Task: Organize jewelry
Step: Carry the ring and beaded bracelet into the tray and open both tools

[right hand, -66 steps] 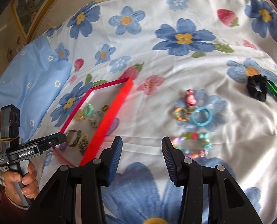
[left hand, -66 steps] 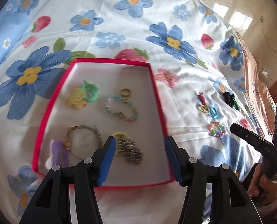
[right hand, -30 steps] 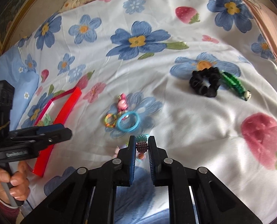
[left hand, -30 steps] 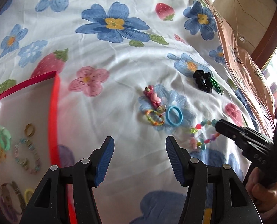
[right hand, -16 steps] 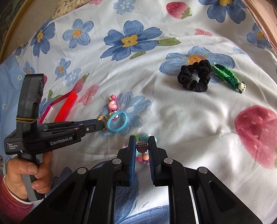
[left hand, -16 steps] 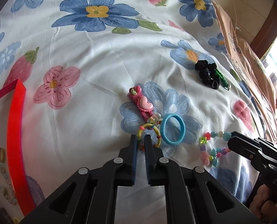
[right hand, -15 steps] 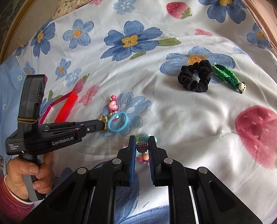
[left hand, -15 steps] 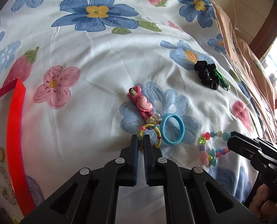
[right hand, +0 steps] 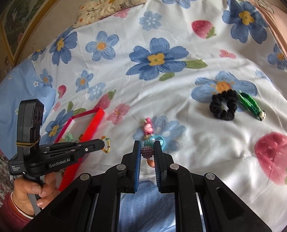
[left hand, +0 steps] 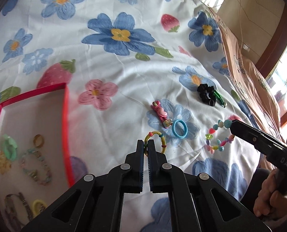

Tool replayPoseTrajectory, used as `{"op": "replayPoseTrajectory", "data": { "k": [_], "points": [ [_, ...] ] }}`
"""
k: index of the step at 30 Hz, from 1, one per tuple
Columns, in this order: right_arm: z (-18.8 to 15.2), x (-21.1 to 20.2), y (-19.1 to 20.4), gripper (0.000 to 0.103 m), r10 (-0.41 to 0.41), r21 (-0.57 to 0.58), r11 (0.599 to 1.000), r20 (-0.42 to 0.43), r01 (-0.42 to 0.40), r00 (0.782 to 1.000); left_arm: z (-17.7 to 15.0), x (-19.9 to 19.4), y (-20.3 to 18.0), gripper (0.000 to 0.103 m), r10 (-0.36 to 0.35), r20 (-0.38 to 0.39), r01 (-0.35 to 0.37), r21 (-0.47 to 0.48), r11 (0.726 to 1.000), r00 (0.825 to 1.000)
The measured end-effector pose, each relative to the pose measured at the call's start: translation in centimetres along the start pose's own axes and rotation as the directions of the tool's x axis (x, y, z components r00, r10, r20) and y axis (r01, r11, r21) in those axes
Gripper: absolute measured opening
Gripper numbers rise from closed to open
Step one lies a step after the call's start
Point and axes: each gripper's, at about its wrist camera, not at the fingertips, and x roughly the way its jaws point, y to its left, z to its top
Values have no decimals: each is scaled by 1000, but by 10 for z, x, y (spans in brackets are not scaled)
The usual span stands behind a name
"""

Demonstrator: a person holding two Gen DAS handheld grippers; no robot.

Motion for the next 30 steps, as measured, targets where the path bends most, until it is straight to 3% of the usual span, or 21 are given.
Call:
{"op": "replayPoseTrajectory", "data": {
  "k": [11, 30],
  "points": [
    [10, 11, 63, 12, 88, -98, 991, -10, -88, 996, -31, -72, 45, 3, 67, 72, -61, -86, 994, 995],
    [0, 54, 155, 12, 208, -215, 950, -108, -227, 972, -72, -137, 129, 3, 197, 88, -167, -265, 949, 976]
  ]
}}
